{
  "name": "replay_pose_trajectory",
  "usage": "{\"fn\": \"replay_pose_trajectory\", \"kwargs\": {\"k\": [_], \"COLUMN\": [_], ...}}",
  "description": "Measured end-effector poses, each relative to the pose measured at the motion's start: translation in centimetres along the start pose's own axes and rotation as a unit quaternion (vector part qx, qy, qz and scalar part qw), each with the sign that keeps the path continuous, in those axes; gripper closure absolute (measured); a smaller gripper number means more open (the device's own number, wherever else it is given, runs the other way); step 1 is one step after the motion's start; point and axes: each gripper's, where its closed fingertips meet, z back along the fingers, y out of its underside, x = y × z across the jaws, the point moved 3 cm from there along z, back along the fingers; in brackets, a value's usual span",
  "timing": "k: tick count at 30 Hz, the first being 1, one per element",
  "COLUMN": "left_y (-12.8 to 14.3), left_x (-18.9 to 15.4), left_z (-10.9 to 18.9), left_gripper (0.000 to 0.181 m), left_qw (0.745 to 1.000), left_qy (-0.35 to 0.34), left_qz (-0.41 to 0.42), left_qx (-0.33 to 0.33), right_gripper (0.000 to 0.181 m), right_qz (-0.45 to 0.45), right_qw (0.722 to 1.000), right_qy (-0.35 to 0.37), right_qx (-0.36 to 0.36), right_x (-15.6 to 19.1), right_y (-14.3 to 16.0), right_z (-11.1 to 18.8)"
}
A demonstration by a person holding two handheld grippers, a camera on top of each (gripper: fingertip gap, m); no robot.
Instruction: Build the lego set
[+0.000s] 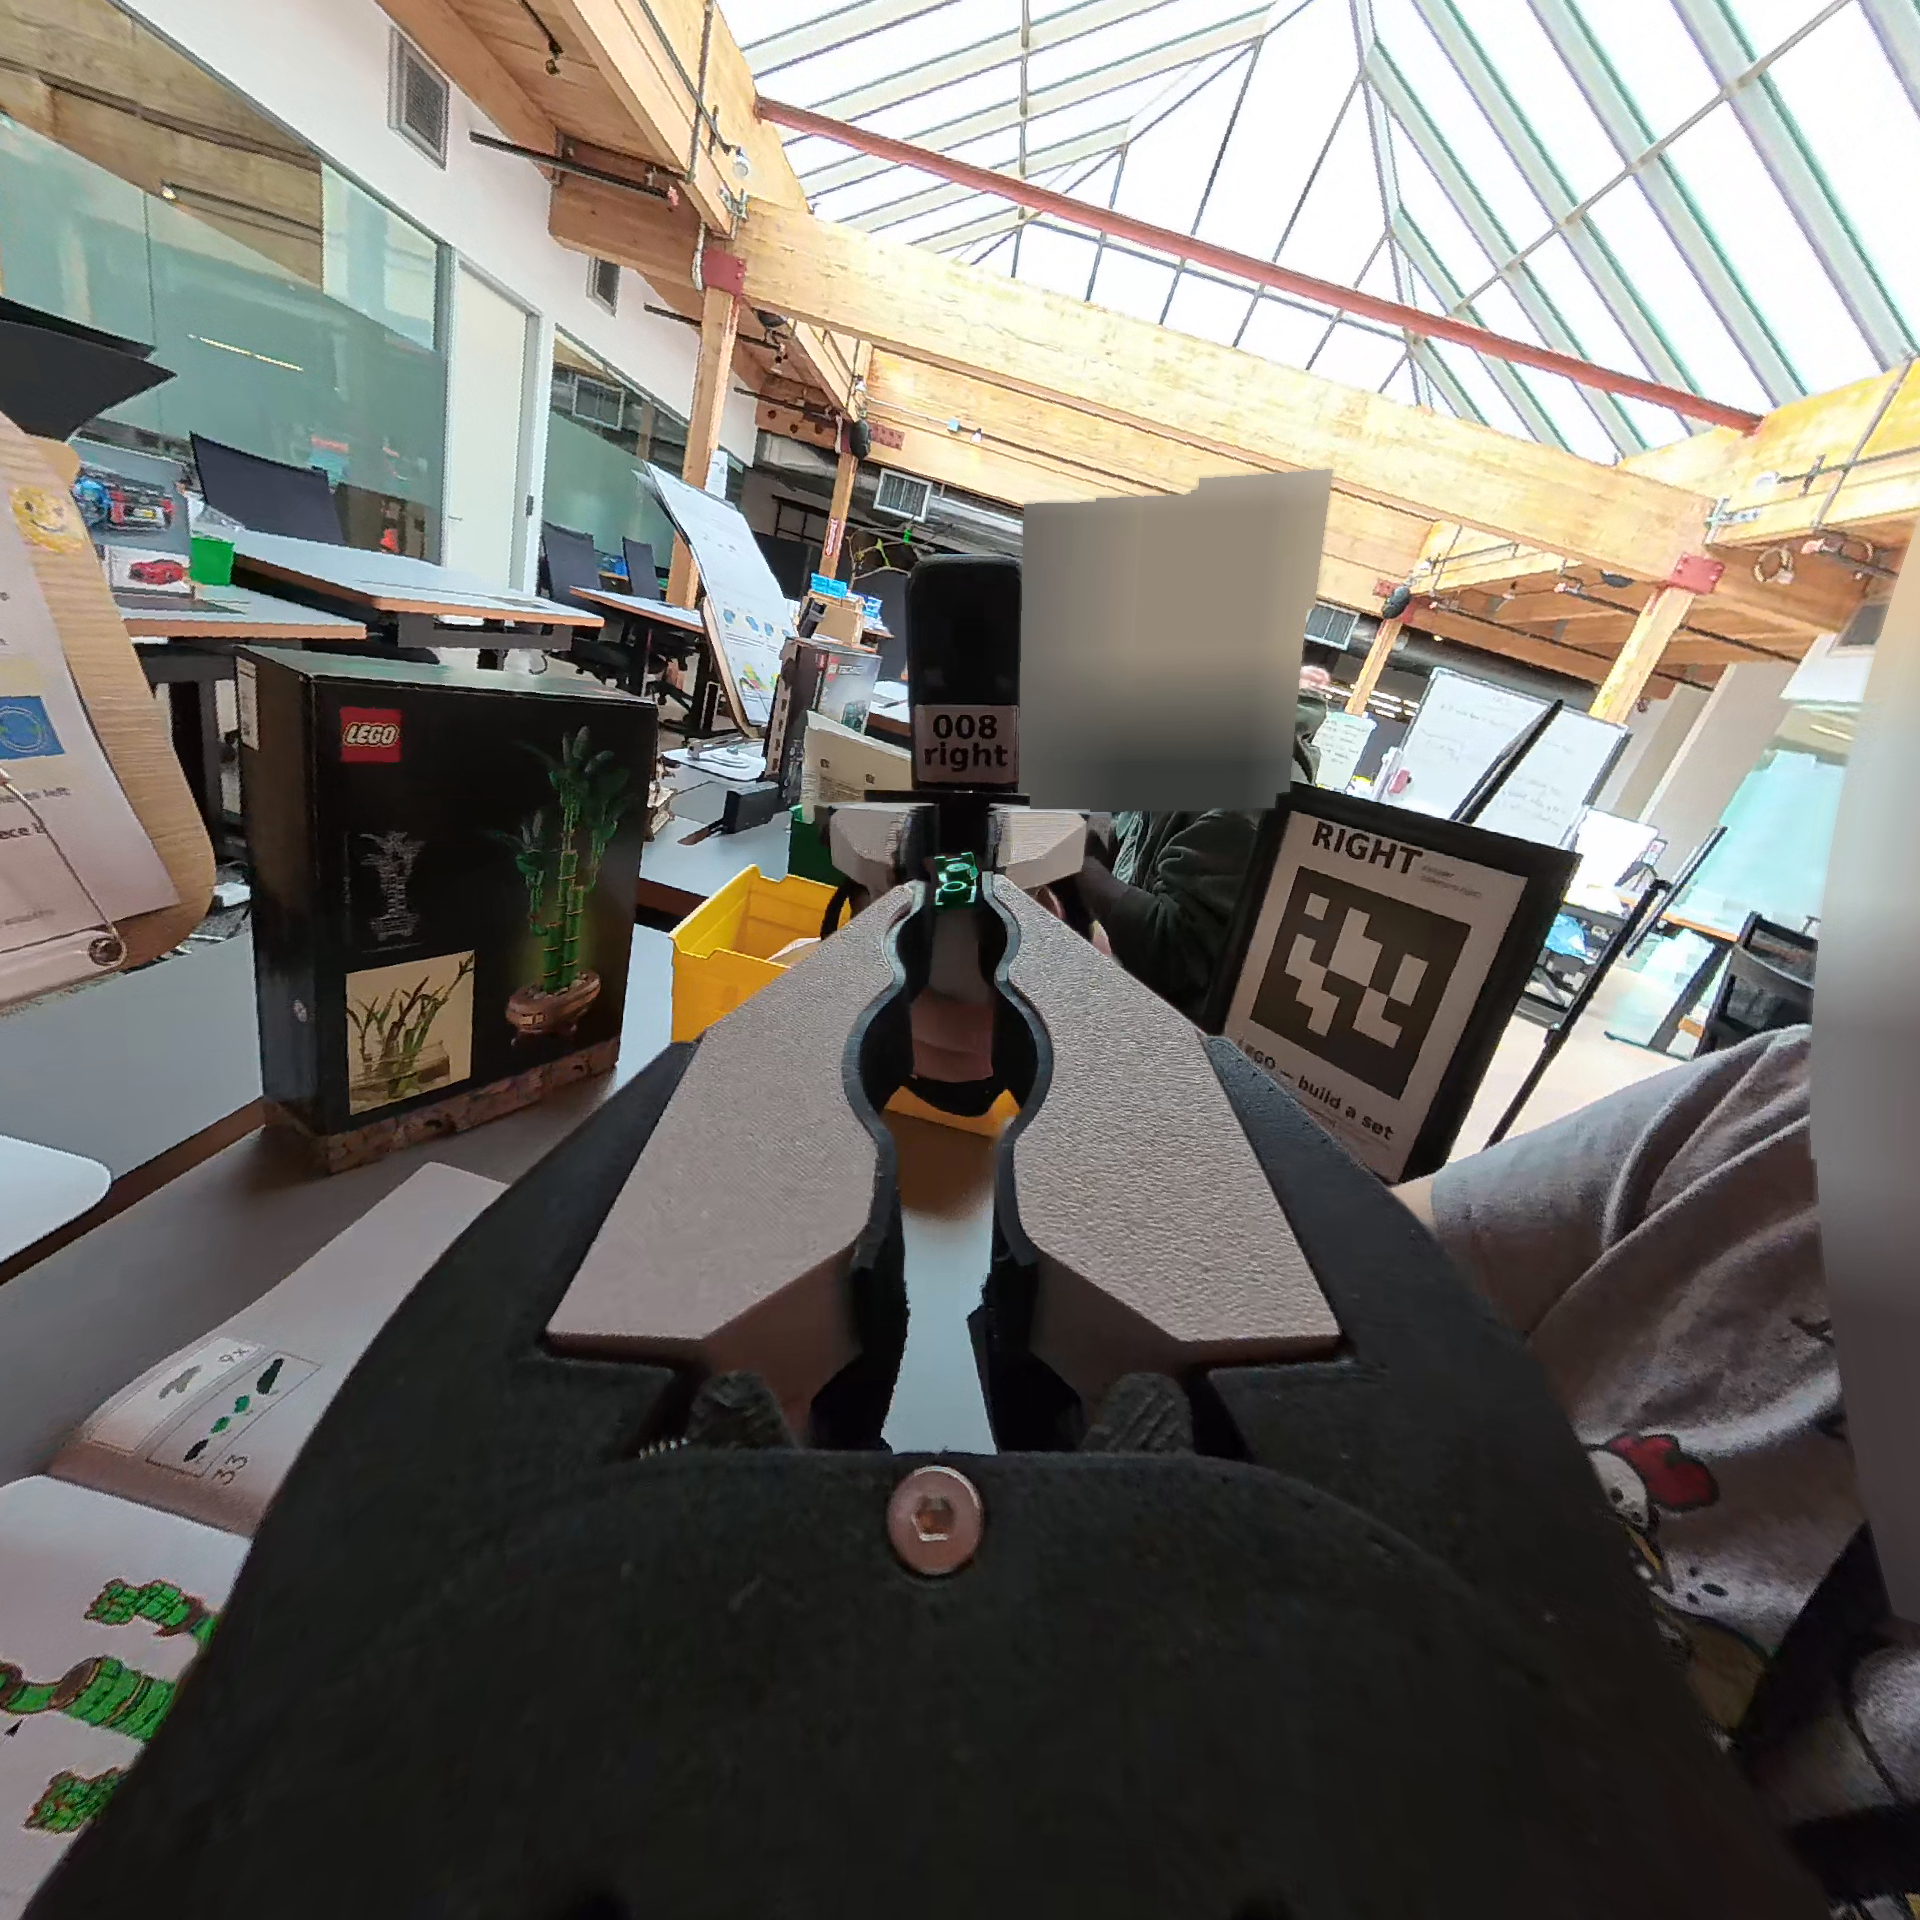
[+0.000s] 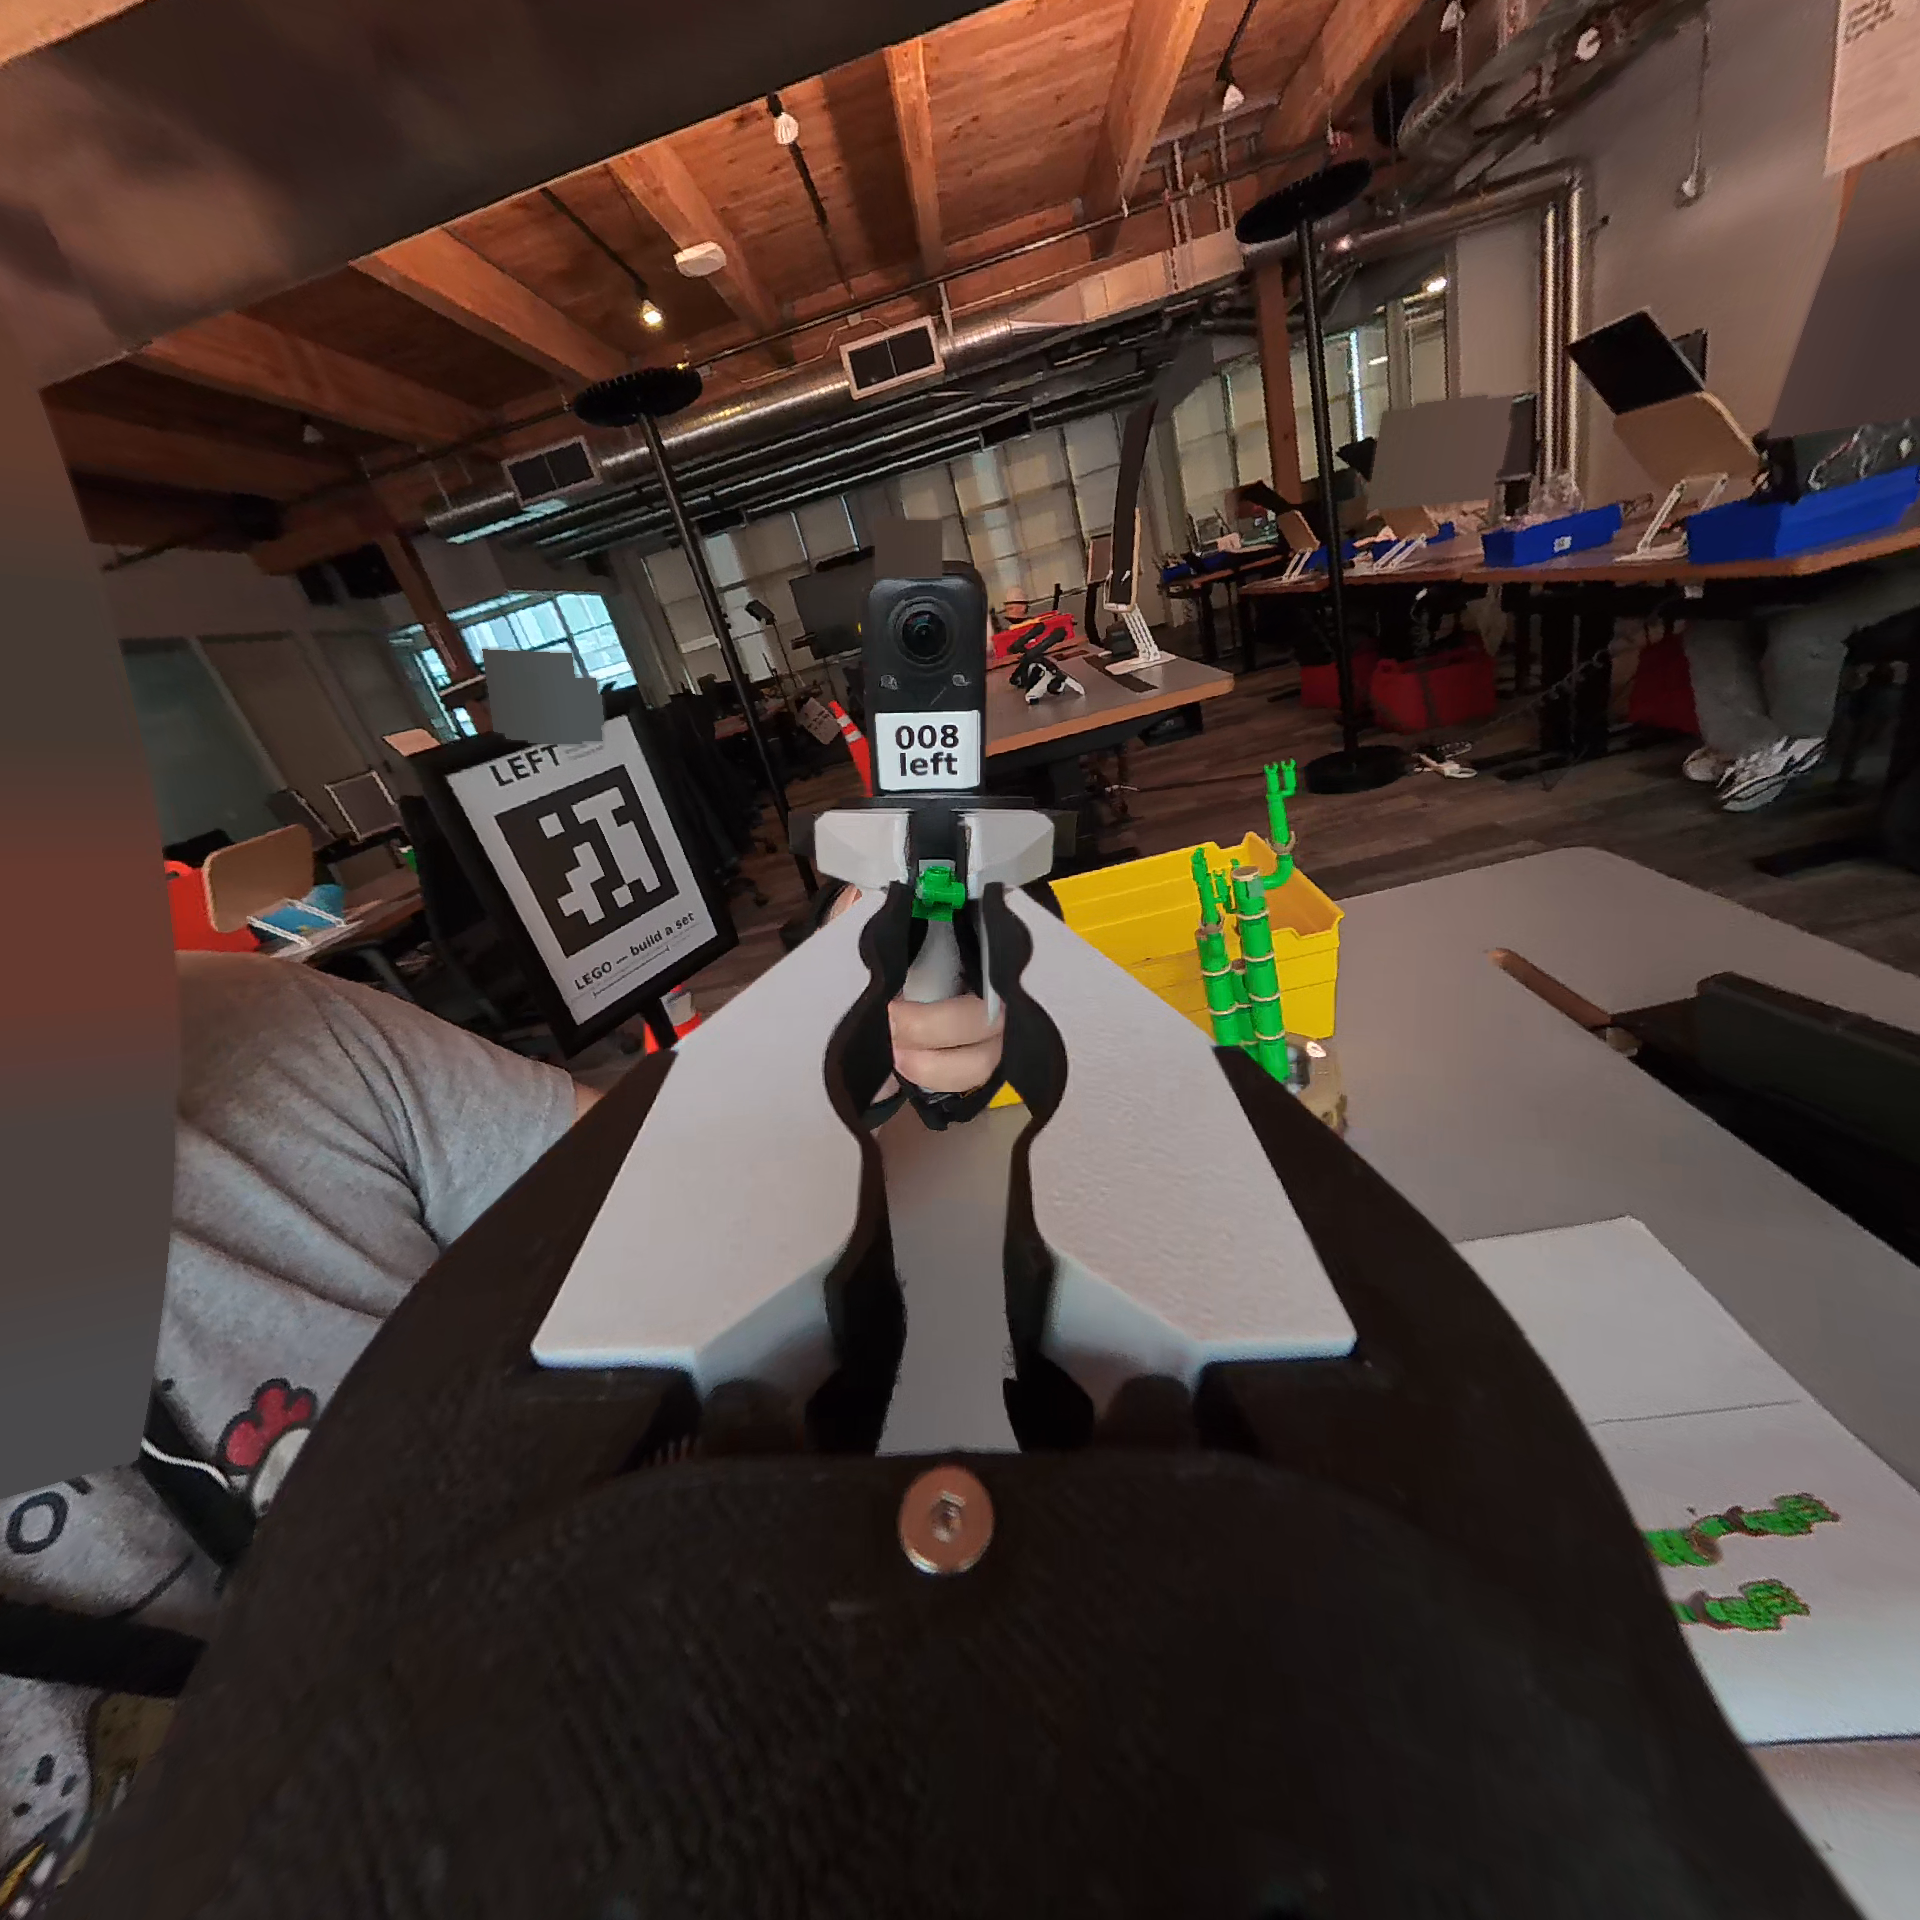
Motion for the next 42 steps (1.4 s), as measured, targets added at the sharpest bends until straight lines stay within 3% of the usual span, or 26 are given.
{"fn": "replay_pose_trajectory", "kwargs": {"k": [34, 37, 39, 42], "left_y": [0.6, 0.5, 0.7, 1.3], "left_x": [0.9, 1.0, 1.1, 1.5], "left_z": [-0.3, -0.2, -0.2, -0.3], "left_gripper": [0.175, 0.176, 0.176, 0.176], "left_qw": [0.998, 0.999, 0.999, 0.996], "left_qy": [-0.052, -0.041, -0.025, -0.009], "left_qz": [-0.031, -0.003, 0.033, 0.086], "left_qx": [0.017, 0.011, 0.012, 0.022], "right_gripper": [0.173, 0.152, 0.145, 0.138], "right_qz": [0.017, 0.065, 0.145, 0.309], "right_qw": [0.999, 0.997, 0.986, 0.940], "right_qy": [0.032, 0.037, 0.070, 0.128], "right_qx": [0.021, 0.029, 0.037, 0.067], "right_x": [-0.9, -0.5, -0.4, 0.1], "right_y": [0.6, 0.4, 0.1, 0.2], "right_z": [0.1, 0.3, 0.8, 1.4]}}
